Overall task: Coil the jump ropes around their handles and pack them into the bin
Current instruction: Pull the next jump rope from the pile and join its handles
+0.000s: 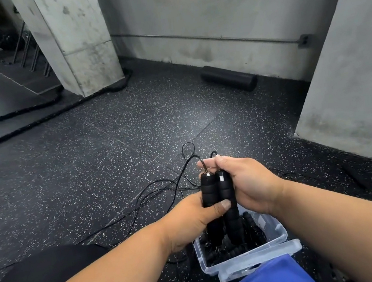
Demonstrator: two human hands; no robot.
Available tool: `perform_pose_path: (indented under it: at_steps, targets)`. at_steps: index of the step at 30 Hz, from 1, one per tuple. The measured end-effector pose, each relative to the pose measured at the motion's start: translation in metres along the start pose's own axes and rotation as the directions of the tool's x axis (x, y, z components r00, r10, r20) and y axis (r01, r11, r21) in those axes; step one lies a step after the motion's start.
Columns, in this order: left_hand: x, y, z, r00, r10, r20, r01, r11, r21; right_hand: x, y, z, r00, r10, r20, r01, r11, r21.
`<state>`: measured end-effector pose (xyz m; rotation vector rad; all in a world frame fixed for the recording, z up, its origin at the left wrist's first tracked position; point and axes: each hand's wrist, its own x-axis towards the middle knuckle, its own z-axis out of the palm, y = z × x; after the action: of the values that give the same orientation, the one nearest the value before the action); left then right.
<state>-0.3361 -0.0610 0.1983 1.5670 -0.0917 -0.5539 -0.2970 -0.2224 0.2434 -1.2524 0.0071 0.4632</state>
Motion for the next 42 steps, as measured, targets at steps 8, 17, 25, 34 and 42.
perform_pose_path:
  at_steps: [8, 17, 25, 34, 42]
  targets:
    - [-0.004, 0.007, -0.003, 0.997, 0.060, -0.050, -0.060, 0.998, 0.012, 0.000, -0.002, 0.003, 1.000, -0.002, -0.005, 0.001, 0.998, -0.067]
    - [0.001, 0.010, -0.019, 0.973, 0.094, -0.211, -0.122, 0.985, -0.122, 0.002, 0.026, -0.018, 0.984, 0.156, 0.090, -0.119, 0.939, -0.324]
    - [-0.001, 0.009, -0.010, 0.972, 0.089, -0.216, -0.132, 0.973, -0.192, -0.005, 0.045, -0.008, 0.934, 0.278, 0.225, -0.182, 0.911, -0.371]
    - [-0.016, 0.034, -0.031, 0.955, -0.088, -0.284, 0.140, 0.975, 0.170, -0.004, 0.003, -0.018, 0.990, 0.046, 0.135, 0.121, 0.220, -0.968]
    - [-0.023, 0.049, -0.047, 0.959, 0.102, -0.266, 0.131, 0.672, 0.729, -0.003, -0.008, -0.016, 0.931, -0.173, 0.323, 0.187, -0.534, -0.825]
